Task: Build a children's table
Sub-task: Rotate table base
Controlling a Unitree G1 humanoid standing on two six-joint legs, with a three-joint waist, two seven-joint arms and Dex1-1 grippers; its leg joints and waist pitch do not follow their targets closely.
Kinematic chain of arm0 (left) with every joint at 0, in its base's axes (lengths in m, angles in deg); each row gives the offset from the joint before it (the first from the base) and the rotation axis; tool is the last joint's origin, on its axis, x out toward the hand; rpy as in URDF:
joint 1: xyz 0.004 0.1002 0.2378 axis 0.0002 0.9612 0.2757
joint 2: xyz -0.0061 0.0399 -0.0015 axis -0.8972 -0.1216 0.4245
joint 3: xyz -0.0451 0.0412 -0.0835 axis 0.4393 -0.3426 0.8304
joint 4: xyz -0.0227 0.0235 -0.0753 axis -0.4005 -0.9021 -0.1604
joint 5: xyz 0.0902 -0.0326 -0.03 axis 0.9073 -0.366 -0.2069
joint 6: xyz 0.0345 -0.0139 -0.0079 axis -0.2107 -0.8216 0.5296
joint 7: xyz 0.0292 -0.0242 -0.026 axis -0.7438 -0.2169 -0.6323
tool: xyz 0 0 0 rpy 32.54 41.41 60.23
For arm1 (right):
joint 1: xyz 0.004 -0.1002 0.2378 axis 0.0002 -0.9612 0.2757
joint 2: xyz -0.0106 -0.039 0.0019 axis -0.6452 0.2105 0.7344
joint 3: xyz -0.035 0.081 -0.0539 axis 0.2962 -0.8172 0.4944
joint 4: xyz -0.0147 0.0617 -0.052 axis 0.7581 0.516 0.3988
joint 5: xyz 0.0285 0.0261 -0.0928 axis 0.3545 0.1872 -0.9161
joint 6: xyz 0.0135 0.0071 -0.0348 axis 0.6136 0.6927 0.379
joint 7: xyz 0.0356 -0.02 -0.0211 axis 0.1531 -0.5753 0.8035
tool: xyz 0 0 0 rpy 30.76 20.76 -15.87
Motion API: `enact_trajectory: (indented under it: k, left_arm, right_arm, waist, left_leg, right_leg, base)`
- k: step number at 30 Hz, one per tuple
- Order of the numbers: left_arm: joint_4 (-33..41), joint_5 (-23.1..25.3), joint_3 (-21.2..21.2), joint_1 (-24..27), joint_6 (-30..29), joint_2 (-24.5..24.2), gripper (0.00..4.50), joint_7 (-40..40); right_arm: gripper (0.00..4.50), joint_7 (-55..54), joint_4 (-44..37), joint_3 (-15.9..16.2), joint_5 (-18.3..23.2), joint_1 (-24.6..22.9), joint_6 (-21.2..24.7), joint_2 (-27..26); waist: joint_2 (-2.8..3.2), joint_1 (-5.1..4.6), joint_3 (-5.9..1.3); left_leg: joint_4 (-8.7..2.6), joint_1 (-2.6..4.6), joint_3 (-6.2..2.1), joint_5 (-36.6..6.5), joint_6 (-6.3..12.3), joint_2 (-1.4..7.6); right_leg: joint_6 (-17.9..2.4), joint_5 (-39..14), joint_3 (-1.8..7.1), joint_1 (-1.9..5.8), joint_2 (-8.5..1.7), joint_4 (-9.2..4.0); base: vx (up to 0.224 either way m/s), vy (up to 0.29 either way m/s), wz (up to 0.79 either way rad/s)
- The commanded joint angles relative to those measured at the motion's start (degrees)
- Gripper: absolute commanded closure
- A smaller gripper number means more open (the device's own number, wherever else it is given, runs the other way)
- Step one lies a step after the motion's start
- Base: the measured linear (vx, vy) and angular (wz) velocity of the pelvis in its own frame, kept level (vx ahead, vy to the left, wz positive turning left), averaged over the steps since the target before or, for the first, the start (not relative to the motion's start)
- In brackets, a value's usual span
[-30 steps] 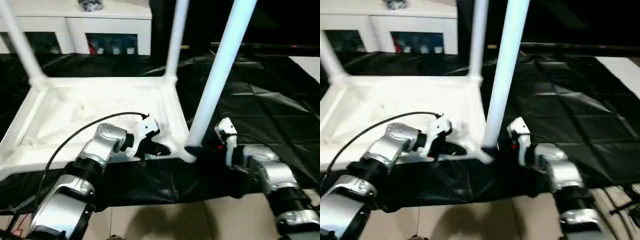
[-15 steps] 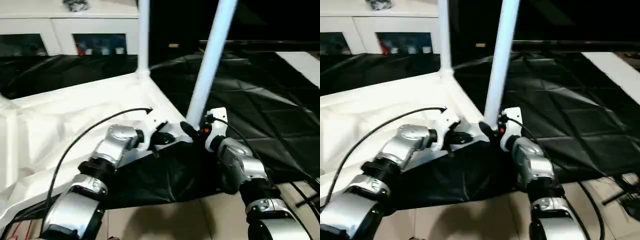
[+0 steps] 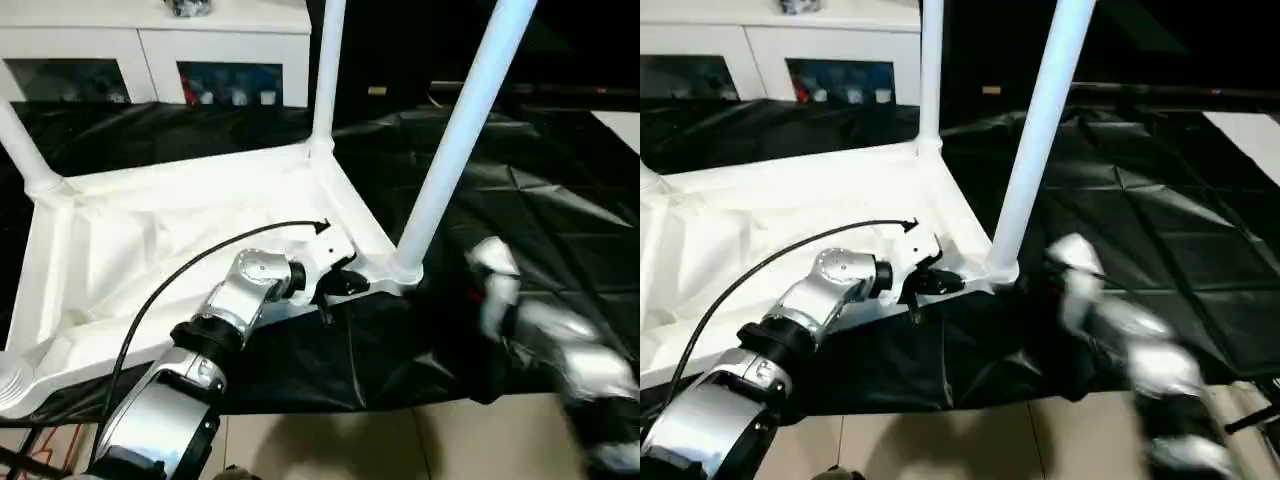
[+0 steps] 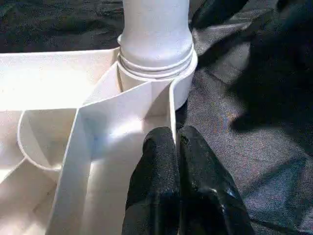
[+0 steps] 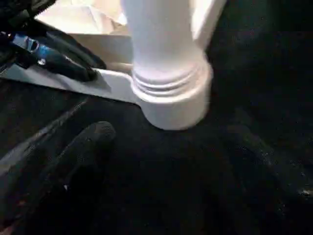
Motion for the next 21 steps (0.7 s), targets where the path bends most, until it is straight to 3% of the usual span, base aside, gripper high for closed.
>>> enact_trajectory:
  k: [1, 6, 7, 8, 9, 11, 12, 14, 18, 21]
  left_arm:
    - [-0.5, -0.8, -0.2, -0.3, 1.3, 1.1, 4.5, 0.1]
    - [2.7, -2.9, 0.7, 1.1, 0.8, 1.1, 4.5, 1.5]
    - [3.6, -3.5, 1.1, 1.3, 0.1, 1.2, 4.23, 1.7]
    - [4.4, -4.0, 1.4, 1.6, -0.7, 1.1, 3.95, 2.1]
    - [5.6, -4.5, 1.7, 1.8, -1.8, 1.0, 3.95, 2.3]
    - [9.4, -5.5, 2.4, 2.7, -5.4, 0.0, 3.93, 2.6]
    - [9.9, -5.6, 2.5, 2.9, -5.7, -0.2, 3.73, 2.6]
    - [12.2, -6.2, 3.4, 3.6, -7.9, -1.0, 3.61, 2.1]
    - [19.5, -7.8, 4.0, 6.4, -13.9, -4.5, 3.28, 4.3]
    - [26.0, -8.9, 3.3, 9.0, -18.4, -7.7, 3.11, 6.9]
  right_arm:
    - [0.58, 1.9, -2.8, -1.4, 2.1, 0.0, 1.5, 1.4]
    - [0.58, 5.7, -8.2, 1.0, 4.6, -1.9, 5.3, 2.2]
    - [0.53, 6.0, -8.7, 1.4, 4.7, -2.0, 5.6, 2.0]
    - [0.52, 6.1, -8.9, 1.7, 4.7, -2.1, 5.7, 1.7]
    - [0.52, 5.8, -9.0, 2.0, 4.5, -1.9, 5.7, 1.2]
    - [0.52, 5.0, -9.7, 3.3, 4.2, -1.5, 5.7, -0.8]
    - [0.52, 4.8, -9.9, 3.6, 4.2, -1.5, 5.7, -1.0]
    - [0.52, 3.6, -10.1, 4.1, 4.1, -1.1, 5.2, -2.4]
    - [0.52, 1.5, -10.5, 5.0, 3.9, -0.5, 5.2, -5.0]
    - [0.52, 2.2, -11.8, 5.8, 4.3, -1.1, 6.0, -5.6]
  waist:
    - [-1.86, -0.18, -3.06]
    - [-1.9, 0.09, -3.21]
    - [-1.97, 0.14, -3.27]
    - [-2.03, 0.19, -3.46]
    - [-2.0, 0.2, -3.53]
    - [-1.93, 0.21, -4.06]
    - [-1.9, 0.1, -3.89]
    - [-2.06, 0.05, -3.72]
    - [-2.18, -0.24, -3.19]
    - [-1.74, -0.25, -3.08]
  left_leg:
    - [-3.17, 1.08, 0.19, -13.4, 4.08, 0.17]
    - [-2.92, 1.03, 0.17, -10.8, 5.59, 0.3]
    - [-2.81, 1.02, 0.23, -9.8, 5.78, 0.26]
    - [-2.68, 0.99, 0.23, -8.5, 6.07, 0.28]
    - [-2.57, 0.99, 0.27, -7.8, 6.37, 0.23]
    - [-1.98, 0.72, 0.26, -3.1, 7.73, 0.23]
    - [-1.87, 0.56, 0.3, -2.2, 8.32, 0.1]
    - [-1.9, 0.67, 0.39, -3.5, 8.28, 0.13]
    - [-2.49, 0.71, 0.32, -8.7, 5.81, 0.21]
    - [-2.76, 1.03, 0.19, -10.1, 3.9, 0.43]
  right_leg:
    - [-10.2, -10.8, 0.16, 1.5, -0.64, -4.26]
    - [-11.0, -7.5, 0.12, 1.54, -0.63, -3.74]
    - [-11.5, -5.9, 0.09, 1.53, -0.59, -3.55]
    - [-12.5, -3.5, 0.04, 1.65, -0.58, -3.13]
    - [-12.9, -2.4, 0.04, 1.59, -0.51, -3.04]
    - [-15.0, 6.2, 0.03, 1.62, -0.32, -1.86]
    - [-15.5, 8.3, -0.06, 1.46, -0.08, -1.7]
    - [-15.7, 7.3, -0.05, 1.42, -0.17, -1.8]
    - [-14.1, -1.9, 0.1, 1.34, -0.37, -2.52]
    - [-13.2, -4.5, 0.2, 1.11, -0.31, -2.57]
  base:
    - [0.0, 0.0, 0.0]
    - [0.0, 0.0, 0.0]
    - [0.0, 0.0, 0.0]
    - [0.0, 0.0, 0.0]
    - [0.0, 0.0, 0.0]
    - [0.0, 0.0, 0.0]
    - [0.0, 0.0, 0.0]
    - [0.0, 0.0, 0.0]
    - [0.0, 0.0, 0.0]
    - [0.0, 0.0, 0.0]
